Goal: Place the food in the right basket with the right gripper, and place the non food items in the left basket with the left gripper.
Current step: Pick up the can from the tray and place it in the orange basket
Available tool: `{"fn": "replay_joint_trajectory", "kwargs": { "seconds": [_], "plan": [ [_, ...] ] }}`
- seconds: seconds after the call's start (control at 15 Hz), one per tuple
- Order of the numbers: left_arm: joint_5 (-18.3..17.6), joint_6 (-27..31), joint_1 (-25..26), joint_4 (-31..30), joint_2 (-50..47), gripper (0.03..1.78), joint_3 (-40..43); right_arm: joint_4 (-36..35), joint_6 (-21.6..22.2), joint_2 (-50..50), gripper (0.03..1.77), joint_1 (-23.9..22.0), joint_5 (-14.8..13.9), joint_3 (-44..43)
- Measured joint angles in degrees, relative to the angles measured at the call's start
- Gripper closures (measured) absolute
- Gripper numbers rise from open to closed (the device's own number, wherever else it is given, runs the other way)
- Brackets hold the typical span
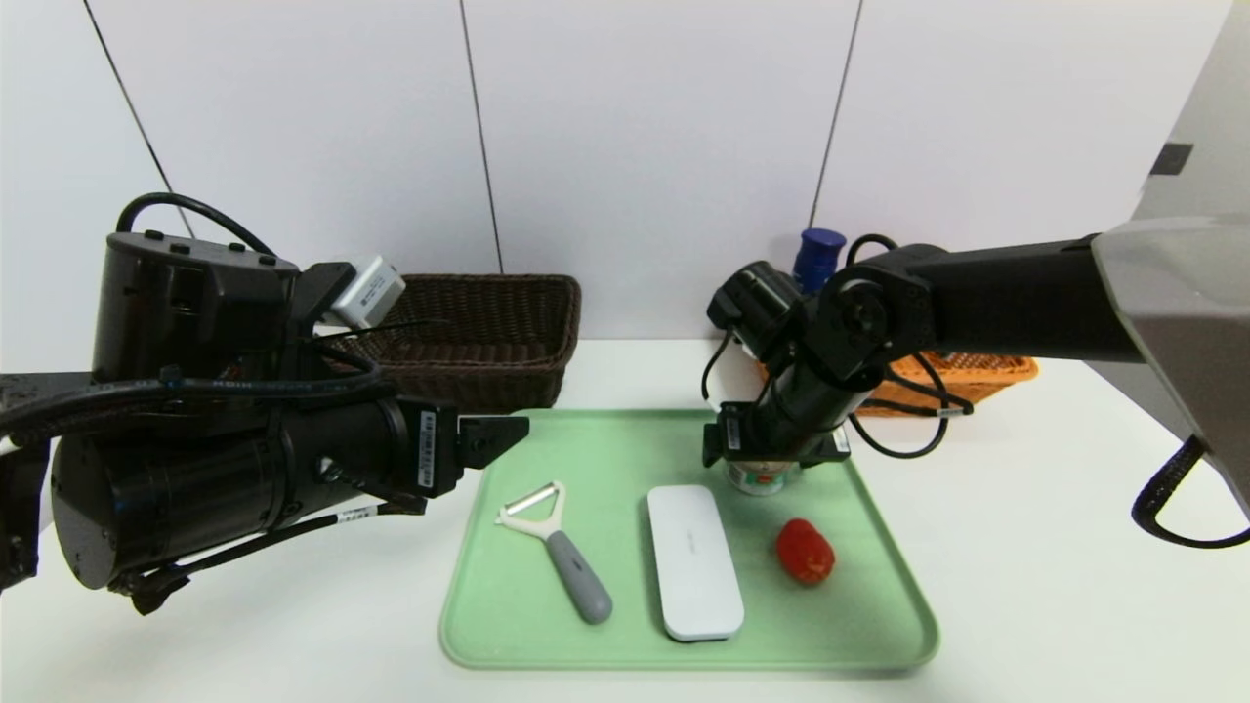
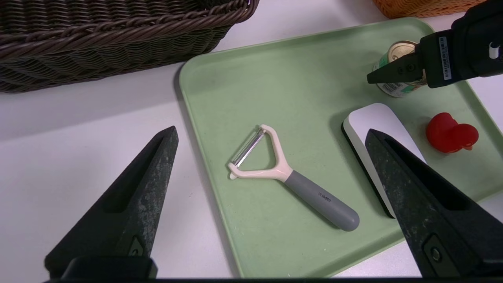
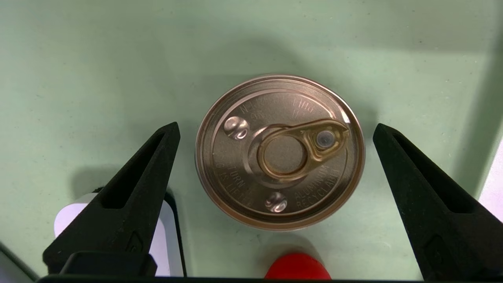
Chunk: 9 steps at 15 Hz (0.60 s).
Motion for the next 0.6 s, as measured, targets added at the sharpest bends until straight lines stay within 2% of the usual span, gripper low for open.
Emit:
{"fn": "replay_joint_trajectory", "kwargs": {
  "seconds": [0.33,0.4,0.6],
  "plan": [
    [0.0,0.0,0.0,0.0,0.3,0.12,-0.1,-0.1,-0.2,0.5,0.1,-0.1,0.0,-0.1],
    [0.0,0.0,0.0,0.0,0.4,0.12,-0.1,-0.2,-0.2,0.5,0.19,-0.1,0.0,-0.1],
    [0.0,0.0,0.0,0.0,0.6,0.12,-0.2,-0.1,-0.2,0.7,0.65,-0.1,0.1,-0.3]
  ]
}}
